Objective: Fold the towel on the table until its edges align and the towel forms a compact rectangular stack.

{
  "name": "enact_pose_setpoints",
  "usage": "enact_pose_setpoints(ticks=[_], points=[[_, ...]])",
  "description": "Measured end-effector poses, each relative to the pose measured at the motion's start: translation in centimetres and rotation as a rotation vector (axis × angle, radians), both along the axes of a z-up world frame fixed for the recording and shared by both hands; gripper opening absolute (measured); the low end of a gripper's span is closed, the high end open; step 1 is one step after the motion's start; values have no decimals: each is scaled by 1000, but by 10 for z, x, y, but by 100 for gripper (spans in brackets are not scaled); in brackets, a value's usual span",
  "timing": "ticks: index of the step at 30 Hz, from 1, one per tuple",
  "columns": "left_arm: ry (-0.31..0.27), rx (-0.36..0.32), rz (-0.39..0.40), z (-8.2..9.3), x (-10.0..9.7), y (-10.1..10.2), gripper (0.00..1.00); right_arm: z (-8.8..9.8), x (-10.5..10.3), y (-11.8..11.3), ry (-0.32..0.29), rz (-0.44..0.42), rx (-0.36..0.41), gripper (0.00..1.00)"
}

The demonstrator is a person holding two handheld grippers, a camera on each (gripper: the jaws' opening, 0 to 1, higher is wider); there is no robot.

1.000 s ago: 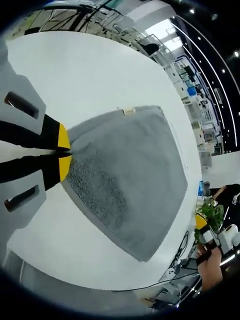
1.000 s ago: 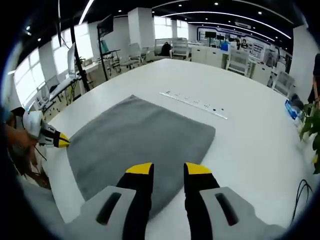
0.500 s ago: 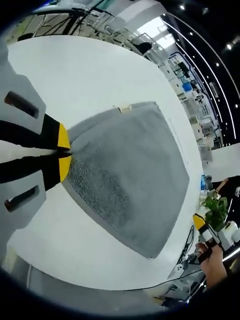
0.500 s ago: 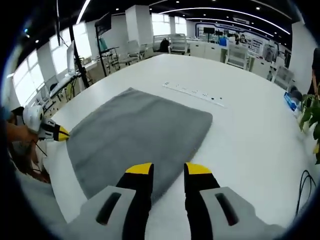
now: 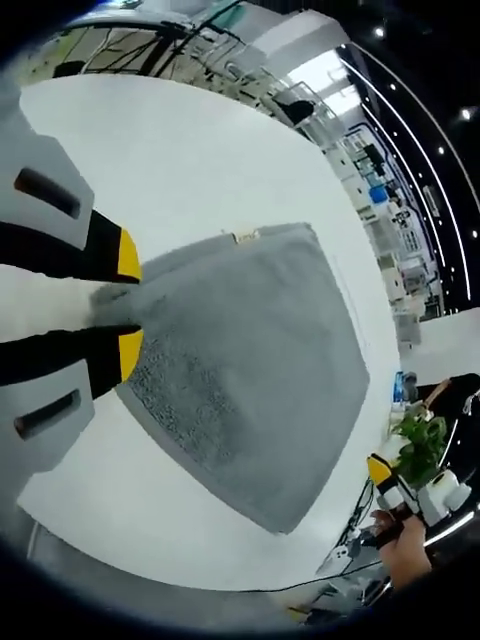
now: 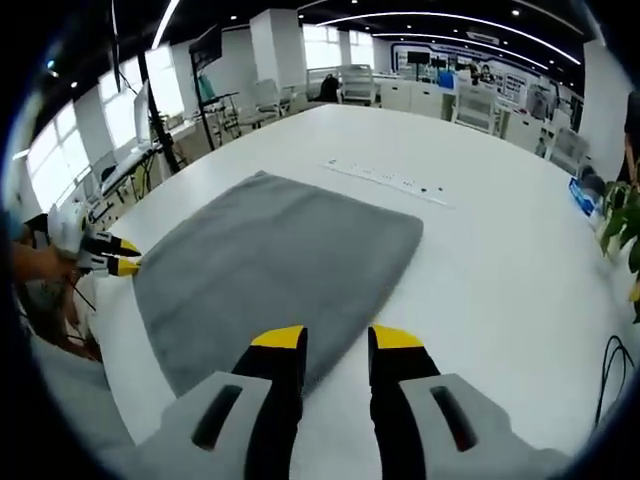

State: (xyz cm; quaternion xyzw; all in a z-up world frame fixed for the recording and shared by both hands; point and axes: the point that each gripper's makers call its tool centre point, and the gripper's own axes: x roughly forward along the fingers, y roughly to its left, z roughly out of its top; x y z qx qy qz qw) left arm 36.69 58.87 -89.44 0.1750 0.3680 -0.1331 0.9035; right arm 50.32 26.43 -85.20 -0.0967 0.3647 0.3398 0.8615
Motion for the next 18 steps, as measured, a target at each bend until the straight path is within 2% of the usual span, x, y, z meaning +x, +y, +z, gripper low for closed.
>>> enact_pose_setpoints(ticks=[5, 13, 18], points=[[-42, -24, -10, 18, 7, -20, 19, 3, 10, -4, -2, -4, 13, 24], [-75, -70, -35, 31, 10, -61, 19, 4, 24, -12, -9, 0, 28, 24], [-89, -96, -52, 40, 10, -87, 19, 12, 28, -17, -22, 6, 35, 24]])
